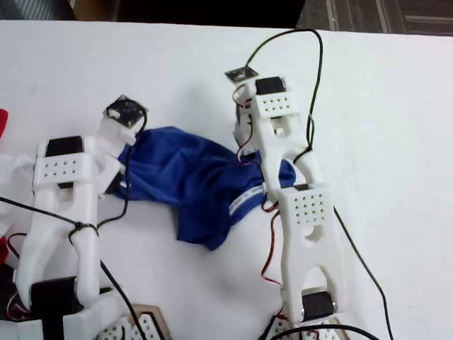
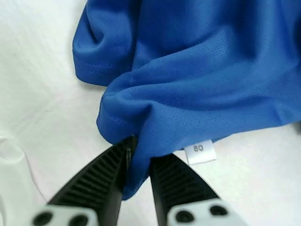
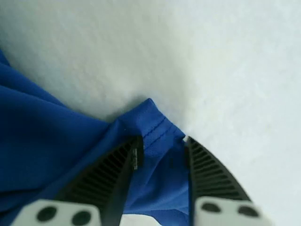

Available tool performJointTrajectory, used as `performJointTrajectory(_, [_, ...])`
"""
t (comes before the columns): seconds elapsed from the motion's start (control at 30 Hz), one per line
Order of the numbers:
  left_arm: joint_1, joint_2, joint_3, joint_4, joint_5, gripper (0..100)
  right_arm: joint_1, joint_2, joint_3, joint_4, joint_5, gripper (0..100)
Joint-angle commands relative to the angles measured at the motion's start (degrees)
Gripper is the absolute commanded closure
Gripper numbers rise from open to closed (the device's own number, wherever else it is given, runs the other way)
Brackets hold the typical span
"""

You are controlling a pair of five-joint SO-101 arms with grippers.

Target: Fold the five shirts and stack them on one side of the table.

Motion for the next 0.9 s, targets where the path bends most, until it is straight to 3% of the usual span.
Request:
performJointTrajectory(0.0, [-0.5,-2.9,-0.2,-0.4,-0.4,98,0.7,-2.9,1.8,0.6,-0.3,77.6])
performJointTrajectory(0.57, [-0.5,-2.9,-0.2,-0.4,-0.4,98,-0.3,-4.4,8.3,-2.3,0.3,81.9])
performJointTrajectory(0.77, [-0.6,-2.9,-0.2,-0.5,-0.4,98,-0.2,-4.4,8.3,-2.3,3.3,96.8])
performJointTrajectory(0.87, [-0.6,-2.9,-0.2,-0.6,-0.4,98,0.1,-4.5,8.4,-2.2,3.3,97.7])
